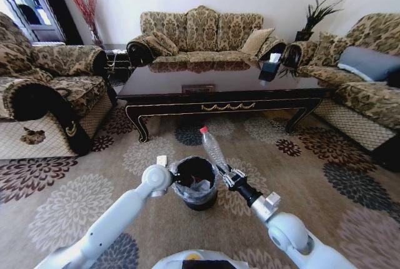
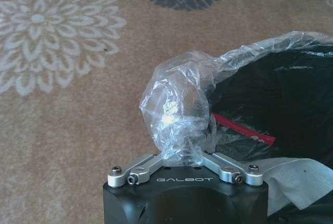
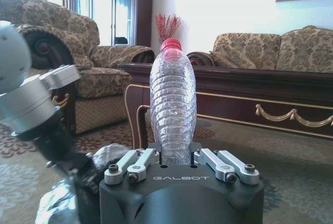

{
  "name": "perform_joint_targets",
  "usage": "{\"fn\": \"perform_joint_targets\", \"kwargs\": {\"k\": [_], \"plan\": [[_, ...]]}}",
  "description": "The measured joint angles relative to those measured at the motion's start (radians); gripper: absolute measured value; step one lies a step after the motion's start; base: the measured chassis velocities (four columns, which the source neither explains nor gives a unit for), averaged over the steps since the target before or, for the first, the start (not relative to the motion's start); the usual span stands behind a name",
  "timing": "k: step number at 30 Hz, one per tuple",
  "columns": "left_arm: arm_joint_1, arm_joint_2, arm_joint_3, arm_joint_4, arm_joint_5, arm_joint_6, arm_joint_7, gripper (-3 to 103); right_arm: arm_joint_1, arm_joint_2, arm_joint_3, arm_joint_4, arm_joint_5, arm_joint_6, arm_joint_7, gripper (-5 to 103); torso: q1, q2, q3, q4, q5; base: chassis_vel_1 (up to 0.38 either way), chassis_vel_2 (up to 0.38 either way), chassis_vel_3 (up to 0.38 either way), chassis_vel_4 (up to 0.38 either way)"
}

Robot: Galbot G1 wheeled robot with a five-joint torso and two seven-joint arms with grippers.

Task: Move to the front of the table and pick up the trash from the floor, then place it into the trash bin.

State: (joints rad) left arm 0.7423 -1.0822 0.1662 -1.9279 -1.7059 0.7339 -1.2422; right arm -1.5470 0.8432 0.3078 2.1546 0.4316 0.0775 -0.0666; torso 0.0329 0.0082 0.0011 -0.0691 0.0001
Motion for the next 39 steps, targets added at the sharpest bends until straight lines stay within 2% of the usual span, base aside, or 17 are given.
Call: {"fn": "perform_joint_targets", "kwargs": {"k": [8,21,22,24,25,26,27,28,29,33,36,39], "plan": [[-0.023,-0.028,0.059,0.014,0.007,-0.002,-0.001,0,-0.037,0.025,-0.017,0.000,-0.056,0.004,-0.017,24,0.000,0.000,0.000,0.0000,-0.0001,0.000,0.000,0.000,0.000],[-0.021,-0.025,0.062,0.009,0.007,-0.002,-0.001,0,-0.040,0.034,-0.021,-0.006,-0.060,0.002,-0.028,24,0.000,0.000,0.000,0.0000,-0.0001,0.000,0.000,0.000,0.000],[-0.021,-0.025,0.062,0.009,0.007,-0.002,-0.001,0,-0.041,0.034,-0.021,-0.006,-0.061,0.002,-0.028,20,0.000,0.000,0.000,0.0000,-0.0001,0.000,0.000,0.000,0.000],[-0.017,-0.025,0.056,0.006,0.008,-0.003,-0.001,0,-0.044,0.036,-0.021,-0.009,-0.065,0.000,-0.029,30,0.000,0.000,0.000,0.0000,-0.0001,0.000,0.000,0.000,0.000],[-0.017,-0.025,0.056,0.006,0.008,-0.003,-0.001,0,-0.044,0.036,-0.021,-0.009,-0.065,0.000,-0.029,30,0.000,0.000,0.000,0.0000,-0.0001,0.000,0.000,0.000,0.000],[-0.012,-0.026,0.054,0.003,0.008,-0.003,-0.001,0,-0.045,0.038,-0.021,-0.011,-0.065,0.000,-0.030,36,0.000,0.000,0.000,0.0000,-0.0001,0.000,0.000,0.000,0.000],[-0.004,-0.025,0.052,0.000,0.008,-0.003,-0.001,0,-0.045,0.040,-0.022,-0.017,-0.065,-0.001,-0.031,46,0.000,0.000,0.000,-0.0001,-0.0001,0.000,0.000,0.000,0.000],[-0.002,-0.024,0.051,-0.002,0.009,-0.003,-0.002,0,-0.044,0.040,-0.023,-0.019,-0.065,-0.001,-0.031,51,0.000,0.000,0.000,-0.0001,-0.0001,0.000,0.000,0.000,0.000],[-0.002,-0.024,0.051,-0.002,0.009,-0.003,-0.002,0,-0.044,0.040,-0.023,-0.019,-0.065,-0.001,-0.031,51,0.000,0.000,0.000,-0.0001,-0.0001,0.000,0.000,0.000,0.000],[0.003,-0.015,0.042,-0.007,0.008,-0.003,-0.002,0,-0.040,0.041,-0.026,-0.023,-0.063,-0.004,-0.032,73,0.000,0.000,0.000,0.0000,-0.0001,0.000,0.000,0.000,0.000],[0.005,-0.011,0.035,-0.008,0.008,-0.002,-0.002,0,-0.039,0.041,-0.027,-0.024,-0.061,-0.005,-0.032,79,0.000,0.000,0.000,0.0000,-0.0001,0.000,0.000,0.000,0.000],[0.007,-0.006,0.026,-0.008,0.006,-0.001,-0.001,0,-0.038,0.041,-0.027,-0.026,-0.061,-0.005,-0.032,95,0.000,0.000,0.000,-0.0001,-0.0002,0.000,0.000,0.000,0.000]]}}
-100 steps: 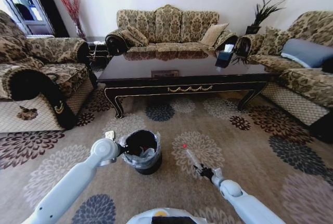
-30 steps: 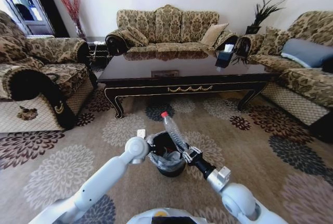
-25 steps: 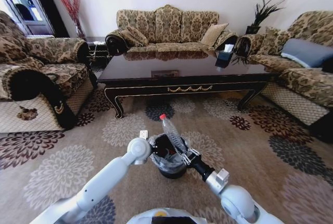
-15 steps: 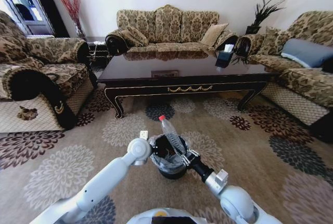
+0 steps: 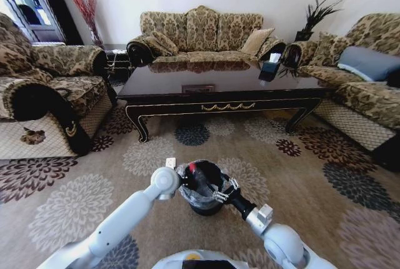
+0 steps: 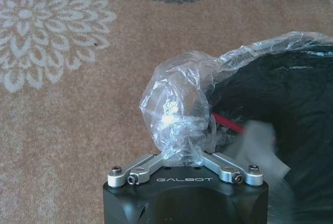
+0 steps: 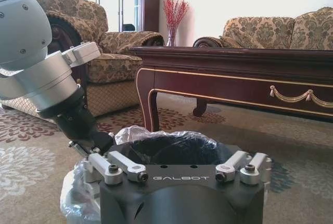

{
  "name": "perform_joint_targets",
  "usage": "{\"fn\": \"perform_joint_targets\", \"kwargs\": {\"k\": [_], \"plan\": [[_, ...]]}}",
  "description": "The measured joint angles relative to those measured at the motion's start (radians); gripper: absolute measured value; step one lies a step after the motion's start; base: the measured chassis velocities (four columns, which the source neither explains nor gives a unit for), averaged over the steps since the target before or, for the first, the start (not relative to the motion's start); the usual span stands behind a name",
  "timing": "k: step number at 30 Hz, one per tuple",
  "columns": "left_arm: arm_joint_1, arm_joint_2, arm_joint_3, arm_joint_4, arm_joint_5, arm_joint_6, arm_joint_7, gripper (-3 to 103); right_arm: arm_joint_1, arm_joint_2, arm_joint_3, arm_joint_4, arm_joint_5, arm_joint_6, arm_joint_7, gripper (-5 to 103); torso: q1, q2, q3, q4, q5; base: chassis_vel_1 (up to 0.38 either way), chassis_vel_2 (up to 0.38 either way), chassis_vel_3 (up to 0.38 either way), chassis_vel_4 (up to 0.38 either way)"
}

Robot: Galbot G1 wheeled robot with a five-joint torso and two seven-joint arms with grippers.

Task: Move to the front of the table and pick up the trash from the floor, then place it into the trash bin.

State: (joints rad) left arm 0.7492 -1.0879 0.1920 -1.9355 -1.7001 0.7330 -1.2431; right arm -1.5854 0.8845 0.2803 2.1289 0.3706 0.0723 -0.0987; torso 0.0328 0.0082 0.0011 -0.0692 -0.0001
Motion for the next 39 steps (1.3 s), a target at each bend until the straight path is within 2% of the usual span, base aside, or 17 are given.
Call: {"fn": "perform_joint_targets", "kwargs": {"k": [1,6,12,19,25,39], "plan": [[0.001,0.001,-0.003,0.000,0.000,0.000,0.000,0,0.000,0.000,-0.001,-0.001,0.000,0.000,0.000,98,0.000,0.000,0.000,0.0000,0.0000,0.000,0.000,0.000,0.000],[0.010,0.005,-0.021,0.000,-0.001,0.001,0.001,0,0.000,0.001,-0.002,-0.001,0.000,0.000,0.000,100,0.000,0.000,0.000,0.0000,0.0000,0.000,0.000,0.000,0.000],[0.046,0.025,-0.095,-0.008,-0.002,0.001,0.004,0,0.004,0.005,0.013,0.008,0.017,0.000,0.000,100,0.000,0.000,0.000,0.0000,0.0000,0.000,0.000,0.000,0.000],[0.088,0.065,-0.193,-0.010,0.023,-0.053,-0.040,0,0.020,0.001,0.033,0.016,0.051,-0.004,0.007,100,0.000,0.000,0.000,0.0003,-0.0001,0.000,0.000,0.000,0.000],[0.109,0.067,-0.239,0.010,0.006,-0.056,-0.048,0,0.007,0.005,0.024,0.016,0.037,-0.004,0.006,100,0.000,0.000,0.000,0.0000,0.0000,0.000,0.000,0.000,0.000],[0.113,0.044,-0.258,0.147,0.015,-0.055,-0.050,0,-0.022,0.006,0.032,0.016,0.025,0.005,0.005,100,0.000,0.000,0.000,0.0002,0.0000,0.000,0.000,0.000,0.000]]}}
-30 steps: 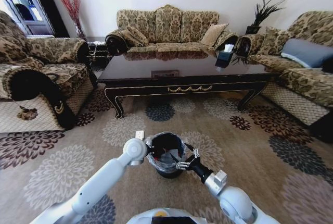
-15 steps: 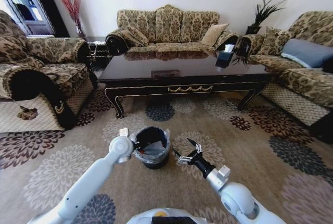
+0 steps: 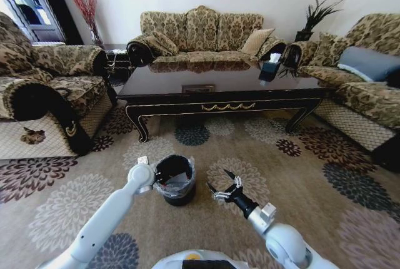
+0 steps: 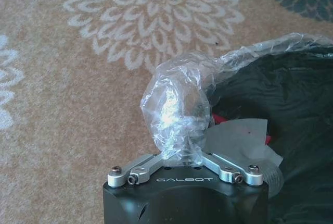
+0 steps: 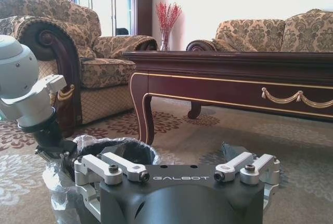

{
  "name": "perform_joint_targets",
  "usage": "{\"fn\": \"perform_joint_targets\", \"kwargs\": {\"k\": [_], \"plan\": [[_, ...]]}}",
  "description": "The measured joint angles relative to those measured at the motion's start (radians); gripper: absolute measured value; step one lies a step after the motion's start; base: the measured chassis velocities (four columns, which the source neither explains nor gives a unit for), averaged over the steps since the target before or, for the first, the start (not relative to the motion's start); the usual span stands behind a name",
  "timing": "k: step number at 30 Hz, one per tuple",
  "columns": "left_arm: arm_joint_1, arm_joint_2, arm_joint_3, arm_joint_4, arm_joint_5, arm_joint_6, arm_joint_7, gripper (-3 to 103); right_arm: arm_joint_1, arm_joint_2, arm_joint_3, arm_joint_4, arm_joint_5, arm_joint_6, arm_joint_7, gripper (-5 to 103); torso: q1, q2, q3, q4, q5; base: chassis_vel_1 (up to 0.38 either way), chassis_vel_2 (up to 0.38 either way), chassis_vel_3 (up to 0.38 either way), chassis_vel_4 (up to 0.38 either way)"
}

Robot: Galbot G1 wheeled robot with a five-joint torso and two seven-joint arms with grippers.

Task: Move to the front of the table and pick up the trash from the floor, then place it into the trash bin.

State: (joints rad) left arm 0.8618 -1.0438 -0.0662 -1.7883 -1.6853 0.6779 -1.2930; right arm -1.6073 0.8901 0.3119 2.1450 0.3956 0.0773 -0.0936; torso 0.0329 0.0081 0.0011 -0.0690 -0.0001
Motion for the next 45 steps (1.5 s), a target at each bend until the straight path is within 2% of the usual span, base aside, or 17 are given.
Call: {"fn": "perform_joint_targets", "kwargs": {"k": [5,7,10,13,15,18,21,22,27,28,30,33,35,37,40,41,45], "plan": [[0.000,0.000,-0.001,-0.007,-0.008,0.002,0.000,-2,0.003,-0.001,-0.003,-0.006,-0.001,0.000,0.000,100,0.000,0.000,0.000,-0.0005,0.0001,0.000,0.000,0.000,0.000],[0.000,-0.001,-0.002,-0.003,-0.001,0.006,0.003,8,0.006,0.000,-0.005,-0.008,-0.001,0.000,0.000,100,0.000,0.000,0.000,-0.0005,0.0001,0.000,0.000,0.000,0.000],[0.003,0.001,-0.003,-0.005,0.004,0.011,0.004,14,0.005,0.000,-0.005,-0.009,-0.002,0.000,0.000,100,0.000,0.000,0.000,-0.0003,0.0001,0.000,0.000,0.000,0.000],[0.005,0.004,-0.006,-0.034,0.011,0.015,0.005,30,0.002,0.002,-0.004,-0.013,-0.003,0.001,0.000,100,0.000,0.000,0.000,-0.0002,0.0002,0.000,0.000,0.000,0.000],[0.006,0.005,-0.006,-0.041,0.011,0.016,0.005,30,0.002,0.002,-0.005,-0.014,-0.003,0.001,0.000,100,0.000,0.000,0.000,-0.0001,0.0002,0.000,0.000,0.000,0.000],[0.015,0.017,-0.011,-0.079,0.016,0.020,0.006,46,0.004,0.004,-0.006,-0.014,-0.003,0.001,0.000,100,0.000,0.000,0.000,-0.0002,0.0002,0.000,0.000,0.000,0.000],[0.030,0.028,-0.022,-0.097,0.025,0.024,0.013,52,0.005,0.005,-0.005,-0.014,-0.003,0.000,-0.001,100,0.000,0.000,0.000,-0.0002,0.0001,0.000,0.000,0.000,0.000],[0.050,0.040,-0.038,-0.119,0.031,0.029,0.021,62,0.005,0.005,0.000,-0.014,-0.005,0.000,-0.003,100,0.000,0.000,0.000,-0.0002,0.0001,0.000,0.000,0.000,0.000],[0.120,0.080,-0.074,-0.206,0.046,0.047,0.052,74,0.003,0.009,0.012,-0.021,-0.007,0.000,-0.010,100,0.000,0.000,0.000,0.0000,0.0001,0.000,0.000,0.000,0.000],[0.148,0.092,-0.090,-0.242,0.058,0.050,0.064,85,0.003,0.015,0.017,-0.023,-0.007,0.003,-0.012,100,0.000,0.000,0.000,-0.0001,0.0001,0.000,0.000,0.000,0.000],[0.171,0.097,-0.105,-0.267,0.064,0.050,0.069,85,0.003,0.021,0.022,-0.025,-0.007,0.006,-0.012,100,0.000,0.000,0.000,-0.0001,0.0000,0.000,0.000,0.000,0.000],[0.260,0.109,-0.184,-0.346,0.092,0.046,0.083,98,0.000,0.052,0.053,-0.032,-0.006,0.025,-0.014,100,0.000,0.000,0.000,-0.0005,0.0000,0.000,0.000,0.000,0.000],[0.299,0.112,-0.217,-0.369,0.118,0.046,0.099,100,-0.004,0.065,0.070,-0.034,-0.006,0.031,-0.014,100,0.000,0.000,0.000,-0.0002,0.0002,0.000,0.000,0.000,0.000],[0.367,0.113,-0.264,-0.406,0.185,0.044,0.140,100,-0.011,0.086,0.100,-0.036,-0.006,0.039,-0.013,100,0.000,0.000,0.000,0.0000,-0.0002,0.000,0.000,0.000,0.000],[0.511,0.106,-0.363,-0.469,0.366,0.017,0.279,100,-0.027,0.135,0.152,-0.037,-0.004,0.059,-0.015,100,0.000,0.000,0.000,-0.0001,0.0000,0.000,0.000,0.000,0.000],[0.511,0.106,-0.363,-0.469,0.366,0.017,0.279,100,-0.027,0.135,0.152,-0.037,-0.004,0.059,-0.015,100,0.000,0.000,0.000,-0.0001,0.0000,0.000,0.000,0.000,0.000],[0.645,0.095,-0.467,-0.527,0.597,-0.051,0.494,100,-0.067,0.201,0.199,-0.025,-0.037,0.070,-0.029,100,0.000,0.000,0.000,-0.0001,-0.0001,0.000,0.000,0.000,0.000]]}}
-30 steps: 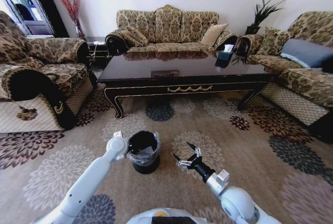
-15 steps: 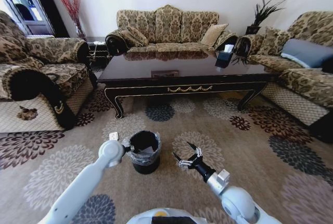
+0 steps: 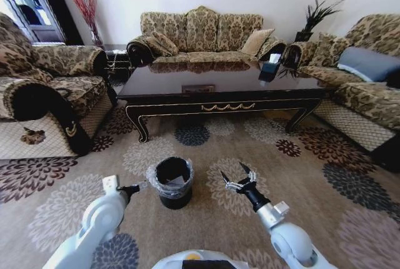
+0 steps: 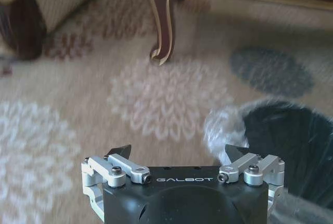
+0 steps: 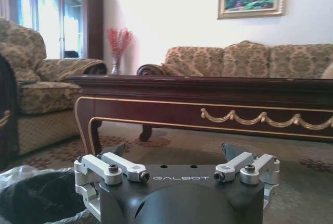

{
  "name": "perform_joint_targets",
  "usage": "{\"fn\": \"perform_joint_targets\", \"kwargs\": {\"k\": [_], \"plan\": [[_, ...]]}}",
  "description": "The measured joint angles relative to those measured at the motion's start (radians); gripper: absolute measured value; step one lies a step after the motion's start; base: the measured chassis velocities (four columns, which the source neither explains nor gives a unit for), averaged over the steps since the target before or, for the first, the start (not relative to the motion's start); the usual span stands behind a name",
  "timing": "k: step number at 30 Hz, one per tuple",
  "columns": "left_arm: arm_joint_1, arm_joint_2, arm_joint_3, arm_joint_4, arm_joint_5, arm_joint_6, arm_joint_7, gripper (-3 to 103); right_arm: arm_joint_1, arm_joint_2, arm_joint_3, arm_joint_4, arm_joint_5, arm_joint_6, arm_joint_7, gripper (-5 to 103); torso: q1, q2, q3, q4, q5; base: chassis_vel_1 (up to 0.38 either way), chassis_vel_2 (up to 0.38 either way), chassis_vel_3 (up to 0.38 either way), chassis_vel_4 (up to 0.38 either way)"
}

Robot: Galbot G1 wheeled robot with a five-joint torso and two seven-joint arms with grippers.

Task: Move to the front of the table and pick up the trash from the floor, then place it into the trash bin.

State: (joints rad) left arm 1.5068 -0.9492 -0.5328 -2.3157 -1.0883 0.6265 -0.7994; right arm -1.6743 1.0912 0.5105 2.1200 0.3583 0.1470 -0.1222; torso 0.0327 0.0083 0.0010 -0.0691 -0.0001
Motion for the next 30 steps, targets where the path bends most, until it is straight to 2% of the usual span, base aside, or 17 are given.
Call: {"fn": "perform_joint_targets", "kwargs": {"k": [1,2,3,5,7,9,10,12,13,17,18,19,21,23,24,27,30], "plan": [[0.019,-0.004,-0.018,-0.005,0.057,-0.024,0.053,100,-0.007,0.019,0.008,0.003,-0.005,0.001,0.000,100,0.000,0.000,0.000,-0.0002,-0.0001,0.000,0.000,0.000,0.000],[0.019,-0.004,-0.018,-0.005,0.057,-0.024,0.053,100,-0.007,0.019,0.008,0.003,-0.005,0.001,0.000,100,0.000,0.000,0.000,-0.0002,-0.0001,0.000,0.000,0.000,0.000],[0.031,-0.008,-0.029,-0.006,0.101,-0.048,0.095,100,-0.014,0.038,0.015,0.005,-0.007,0.002,0.000,100,0.000,0.000,0.000,0.0000,0.0001,0.000,0.000,0.000,0.000],[0.052,-0.015,-0.042,-0.004,0.211,-0.143,0.219,100,-0.040,0.104,0.042,0.015,-0.013,0.010,0.001,100,0.000,0.000,0.000,-0.0002,0.0000,0.000,0.000,0.000,0.000],[0.056,-0.016,-0.043,-0.001,0.234,-0.165,0.243,100,-0.045,0.114,0.047,0.018,-0.016,0.012,0.001,100,0.000,0.000,0.000,-0.0006,0.0000,0.000,0.000,0.000,0.000],[0.088,-0.023,-0.063,0.011,0.359,-0.276,0.345,100,-0.065,0.156,0.067,0.025,-0.040,0.037,-0.013,100,0.000,0.000,0.000,-0.0008,0.0000,0.000,0.000,0.000,0.000],[0.113,-0.029,-0.076,0.017,0.425,-0.334,0.388,100,-0.072,0.169,0.075,0.028,-0.056,0.050,-0.025,100,0.000,0.000,0.000,-0.0002,0.0000,0.000,0.000,0.000,0.000],[0.148,-0.040,-0.098,0.024,0.518,-0.404,0.439,100,-0.081,0.183,0.082,0.033,-0.072,0.063,-0.035,100,0.000,0.000,0.000,0.0002,0.0000,0.000,0.000,0.000,0.000],[0.148,-0.040,-0.098,0.024,0.518,-0.404,0.439,100,-0.081,0.183,0.082,0.033,-0.072,0.063,-0.035,100,0.000,0.000,0.000,0.0002,0.0000,0.000,0.000,0.000,0.000],[0.254,-0.075,-0.163,0.039,0.626,-0.538,0.540,100,-0.100,0.203,0.109,0.039,-0.100,0.082,-0.043,100,0.000,0.000,0.000,0.0001,0.0000,0.000,0.000,0.000,0.000],[0.254,-0.075,-0.163,0.039,0.626,-0.538,0.540,100,-0.100,0.203,0.109,0.039,-0.100,0.082,-0.043,100,0.000,0.000,0.000,0.0001,0.0000,0.000,0.000,0.000,0.000],[0.268,-0.079,-0.172,0.044,0.641,-0.563,0.552,100,-0.100,0.205,0.111,0.039,-0.102,0.085,-0.043,100,0.000,0.000,0.000,0.0000,0.0001,0.000,0.000,0.000,0.000],[0.326,-0.095,-0.205,0.068,0.699,-0.683,0.611,100,-0.096,0.214,0.115,0.027,-0.110,0.092,-0.033,100,0.000,0.000,0.000,-0.0001,0.0001,0.000,0.000,0.000,0.000],[0.359,-0.107,-0.216,0.075,0.723,-0.737,0.634,100,-0.089,0.219,0.113,0.018,-0.110,0.096,-0.025,100,0.000,0.000,0.000,0.0000,0.0001,0.000,0.000,0.000,0.000],[0.359,-0.107,-0.216,0.075,0.723,-0.737,0.634,100,-0.089,0.219,0.113,0.018,-0.110,0.096,-0.025,100,0.000,0.000,0.000,0.0000,0.0001,0.000,0.000,0.000,0.000],[0.412,-0.139,-0.222,0.085,0.768,-0.816,0.657,100,-0.076,0.224,0.106,-0.003,-0.122,0.099,-0.022,100,0.000,0.000,0.000,-0.0001,0.0003,0.000,0.000,0.000,0.000],[0.430,-0.160,-0.222,0.085,0.770,-0.830,0.657,100,-0.068,0.222,0.101,-0.014,-0.128,0.102,-0.022,100,0.000,0.000,0.000,-0.0002,0.0001,0.000,0.000,0.000,0.000]]}}
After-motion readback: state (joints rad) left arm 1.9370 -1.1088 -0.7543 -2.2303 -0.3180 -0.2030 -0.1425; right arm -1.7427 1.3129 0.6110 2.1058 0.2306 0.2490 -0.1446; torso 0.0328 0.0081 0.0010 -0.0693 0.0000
